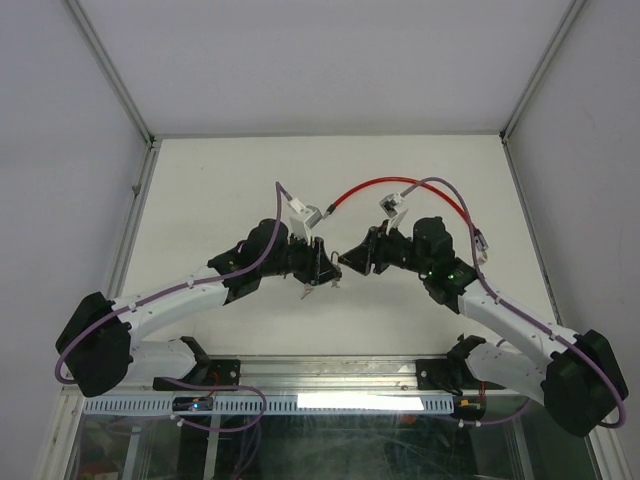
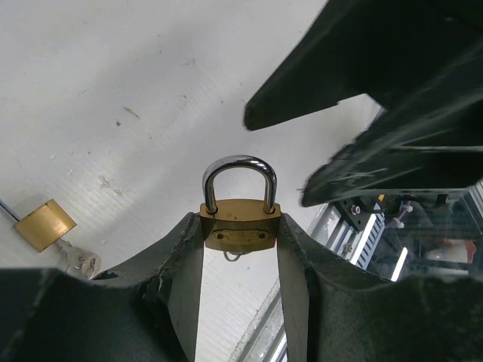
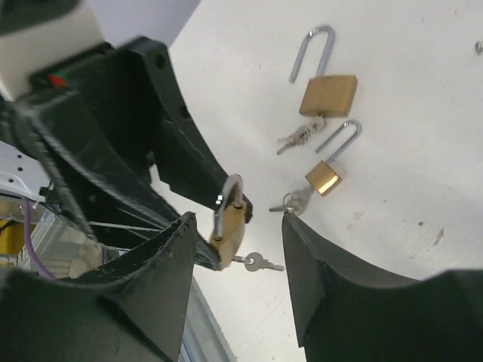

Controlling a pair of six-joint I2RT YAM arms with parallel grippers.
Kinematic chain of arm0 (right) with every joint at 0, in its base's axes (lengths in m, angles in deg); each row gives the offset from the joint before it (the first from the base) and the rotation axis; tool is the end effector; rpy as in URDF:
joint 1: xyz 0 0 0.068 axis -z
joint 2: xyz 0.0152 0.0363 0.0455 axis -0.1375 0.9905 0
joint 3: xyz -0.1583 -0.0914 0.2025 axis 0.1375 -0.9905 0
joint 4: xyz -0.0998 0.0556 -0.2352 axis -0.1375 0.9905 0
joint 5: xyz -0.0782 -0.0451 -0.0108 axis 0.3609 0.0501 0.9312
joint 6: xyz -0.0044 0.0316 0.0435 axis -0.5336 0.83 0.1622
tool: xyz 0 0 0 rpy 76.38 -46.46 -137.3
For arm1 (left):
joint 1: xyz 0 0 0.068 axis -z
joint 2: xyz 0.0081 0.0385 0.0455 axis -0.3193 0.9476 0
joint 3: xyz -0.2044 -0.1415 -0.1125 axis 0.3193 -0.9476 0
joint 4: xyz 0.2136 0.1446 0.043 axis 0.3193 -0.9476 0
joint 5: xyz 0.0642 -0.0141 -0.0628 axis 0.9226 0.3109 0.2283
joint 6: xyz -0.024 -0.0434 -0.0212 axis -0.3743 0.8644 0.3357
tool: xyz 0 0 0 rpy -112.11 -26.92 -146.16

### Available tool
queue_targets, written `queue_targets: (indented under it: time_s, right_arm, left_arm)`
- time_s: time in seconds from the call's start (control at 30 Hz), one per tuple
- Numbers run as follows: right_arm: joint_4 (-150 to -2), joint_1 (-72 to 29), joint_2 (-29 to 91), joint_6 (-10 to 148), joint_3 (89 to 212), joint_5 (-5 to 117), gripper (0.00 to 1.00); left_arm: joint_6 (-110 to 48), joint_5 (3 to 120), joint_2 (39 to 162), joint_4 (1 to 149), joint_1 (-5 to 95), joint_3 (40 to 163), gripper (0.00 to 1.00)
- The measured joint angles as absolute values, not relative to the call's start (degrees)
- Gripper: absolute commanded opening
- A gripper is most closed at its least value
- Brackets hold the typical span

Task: Unlock with the key
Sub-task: Unlock the lock.

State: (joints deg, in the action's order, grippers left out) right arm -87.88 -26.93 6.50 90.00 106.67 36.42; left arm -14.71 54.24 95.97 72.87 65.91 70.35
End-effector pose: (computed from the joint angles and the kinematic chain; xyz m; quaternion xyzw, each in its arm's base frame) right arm 0.1755 0.1419 0.2613 -0.1910 0.7524 0.4713 0.4187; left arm 0.1761 -0.2048 0.2407 0.2104 0.8326 -0.3976 0.3231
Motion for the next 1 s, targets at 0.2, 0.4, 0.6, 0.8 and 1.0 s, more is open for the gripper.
queue_targets:
  time_s: [0.2,0.4,0.6,0.8,1.0]
  right_arm:
    - [-86.87,-26.93,11.43,89.12,106.69,33.73,0.47]
    - [-88.03,-26.97,12.46,88.49,106.69,31.63,0.22]
    - [-88.66,-27.17,13.12,86.94,106.71,29.53,0.01]
    - [-89.93,-27.06,13.45,86.65,106.69,26.47,0.00]
    - [-94.00,-26.03,13.93,86.41,105.60,23.74,0.00]
  left_arm:
    - [-16.48,51.81,96.00,72.67,65.91,70.69,0.00]
    - [-17.26,51.37,96.04,72.19,65.93,70.69,0.00]
    - [-18.38,51.35,95.82,72.26,65.87,70.00,0.00]
    - [-18.60,51.29,94.18,73.04,65.89,68.55,0.00]
    - [-17.68,51.20,94.31,74.42,65.89,68.38,0.77]
